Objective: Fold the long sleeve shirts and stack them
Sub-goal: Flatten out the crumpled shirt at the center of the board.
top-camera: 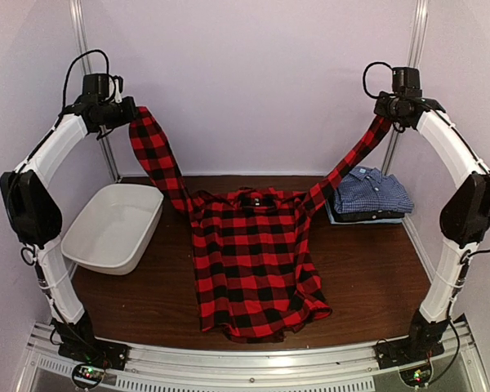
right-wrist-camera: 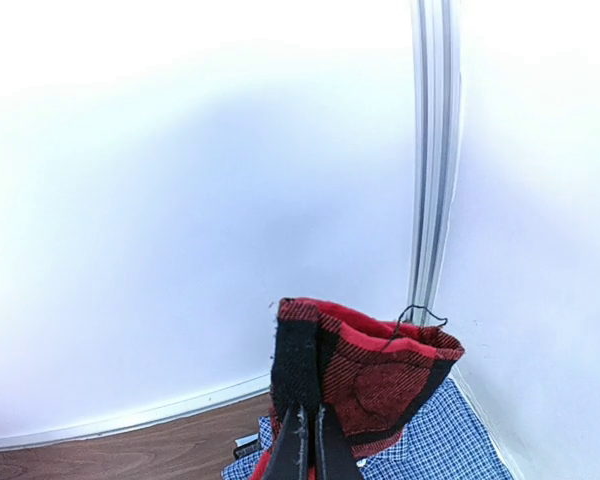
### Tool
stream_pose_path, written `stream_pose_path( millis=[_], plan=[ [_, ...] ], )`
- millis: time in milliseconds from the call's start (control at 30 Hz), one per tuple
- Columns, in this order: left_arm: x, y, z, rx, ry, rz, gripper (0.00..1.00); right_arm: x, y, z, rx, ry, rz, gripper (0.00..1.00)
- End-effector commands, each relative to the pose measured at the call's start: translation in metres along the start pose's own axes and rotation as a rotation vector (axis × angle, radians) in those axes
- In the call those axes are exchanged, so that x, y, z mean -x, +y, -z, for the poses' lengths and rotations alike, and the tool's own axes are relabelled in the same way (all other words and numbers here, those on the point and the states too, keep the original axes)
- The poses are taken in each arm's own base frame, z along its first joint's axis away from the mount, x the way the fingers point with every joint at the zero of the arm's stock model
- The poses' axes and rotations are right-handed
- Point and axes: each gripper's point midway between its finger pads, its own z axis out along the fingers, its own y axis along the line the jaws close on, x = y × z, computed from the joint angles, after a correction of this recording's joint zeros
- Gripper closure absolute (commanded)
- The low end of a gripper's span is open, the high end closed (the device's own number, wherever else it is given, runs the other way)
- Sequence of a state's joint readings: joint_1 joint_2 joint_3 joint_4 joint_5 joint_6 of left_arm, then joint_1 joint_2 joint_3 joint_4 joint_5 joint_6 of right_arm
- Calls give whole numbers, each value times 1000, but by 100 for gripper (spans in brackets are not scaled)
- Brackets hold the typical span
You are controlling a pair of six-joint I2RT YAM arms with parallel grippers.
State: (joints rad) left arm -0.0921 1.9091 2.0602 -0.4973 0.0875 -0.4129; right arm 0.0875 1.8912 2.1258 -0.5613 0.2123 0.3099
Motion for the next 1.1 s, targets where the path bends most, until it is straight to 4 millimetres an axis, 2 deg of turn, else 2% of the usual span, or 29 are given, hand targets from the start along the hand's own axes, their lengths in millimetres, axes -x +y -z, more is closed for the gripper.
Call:
stream_pose_path(
  millis=[0,133,267,367,400,467,533,633,700,800,933,1000,1067],
  plan=[
    [27,19,24,38,-63,-7,100,37,-7,30,17,-71,-23,100],
    [38,28,32,25,-75,8,100,51,-14,36,32,-91,-39,100],
    [25,20,21,-37,-19,9,99,53,-19,34,26,-83,-32,100],
    [10,9,16,-106,29,13,100,57,-26,34,18,-86,-33,100],
    [6,5,16,-118,37,7,100,64,-36,35,6,-99,-43,100],
    [1,-2,17,-131,48,-8,100,72,-41,37,16,-112,-59,100],
    [-2,-10,18,-153,57,-13,100,76,-39,39,35,-120,-63,100],
    [-13,-31,16,-218,85,-26,100,69,-25,34,111,-94,-65,100],
    [-28,-56,13,-267,116,-51,100,60,-16,29,157,-59,-66,100],
    [-62,-95,6,-328,181,-88,100,39,3,22,240,4,-59,100],
    [-120,-135,-4,-387,281,-86,100,-10,40,20,289,103,21,100],
    [-148,-145,-7,-382,325,-79,100,-39,59,24,320,157,61,100],
    [-169,-134,-12,-319,362,-58,100,-70,78,33,358,205,105,100]
  ],
)
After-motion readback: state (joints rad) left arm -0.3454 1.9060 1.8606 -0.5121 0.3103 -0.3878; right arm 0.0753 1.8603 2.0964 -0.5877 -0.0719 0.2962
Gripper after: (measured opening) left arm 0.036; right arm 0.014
